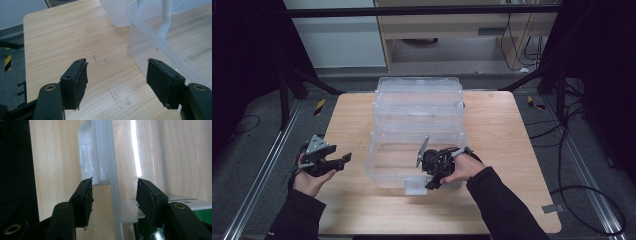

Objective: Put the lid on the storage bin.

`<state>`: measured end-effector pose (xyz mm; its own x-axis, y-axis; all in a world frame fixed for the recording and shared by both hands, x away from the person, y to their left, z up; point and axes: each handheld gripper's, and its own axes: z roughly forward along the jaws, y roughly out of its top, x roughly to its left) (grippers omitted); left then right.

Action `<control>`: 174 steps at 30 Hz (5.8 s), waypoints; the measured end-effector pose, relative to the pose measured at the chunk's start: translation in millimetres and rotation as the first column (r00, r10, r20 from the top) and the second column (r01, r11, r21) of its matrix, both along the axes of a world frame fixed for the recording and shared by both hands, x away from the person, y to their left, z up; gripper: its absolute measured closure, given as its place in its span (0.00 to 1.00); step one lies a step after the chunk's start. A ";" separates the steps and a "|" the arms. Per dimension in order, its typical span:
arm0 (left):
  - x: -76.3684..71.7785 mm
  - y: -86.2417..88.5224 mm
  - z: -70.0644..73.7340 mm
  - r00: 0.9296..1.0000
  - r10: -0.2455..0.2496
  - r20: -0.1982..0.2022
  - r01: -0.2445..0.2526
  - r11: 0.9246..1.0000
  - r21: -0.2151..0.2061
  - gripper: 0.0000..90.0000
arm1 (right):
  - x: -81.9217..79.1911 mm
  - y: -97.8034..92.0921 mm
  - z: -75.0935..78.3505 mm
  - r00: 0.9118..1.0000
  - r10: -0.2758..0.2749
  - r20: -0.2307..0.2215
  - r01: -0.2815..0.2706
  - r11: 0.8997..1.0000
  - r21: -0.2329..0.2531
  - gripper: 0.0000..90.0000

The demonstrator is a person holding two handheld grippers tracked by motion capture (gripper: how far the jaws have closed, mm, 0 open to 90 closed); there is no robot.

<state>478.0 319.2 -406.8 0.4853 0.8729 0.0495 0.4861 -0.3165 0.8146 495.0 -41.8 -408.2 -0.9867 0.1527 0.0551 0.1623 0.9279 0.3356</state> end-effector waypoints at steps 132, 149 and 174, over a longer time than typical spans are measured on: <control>130.0 -173.5 89.3 0.752 -0.648 -0.116 0.576 0.562 0.593 0.78 | -1.5 4.3 -0.7 1.000 0.019 -0.002 -0.019 0.999 -0.039 0.52; 126.6 -178.2 92.4 0.735 -0.660 -0.155 0.590 0.510 0.627 0.89 | -2.1 4.2 -1.2 1.000 0.021 0.009 -0.021 0.999 -0.034 0.53; 106.0 -185.3 107.3 0.717 -0.664 -0.211 0.614 0.459 0.642 0.96 | -1.8 5.5 -1.8 1.000 0.008 0.000 -0.008 0.999 -0.039 0.53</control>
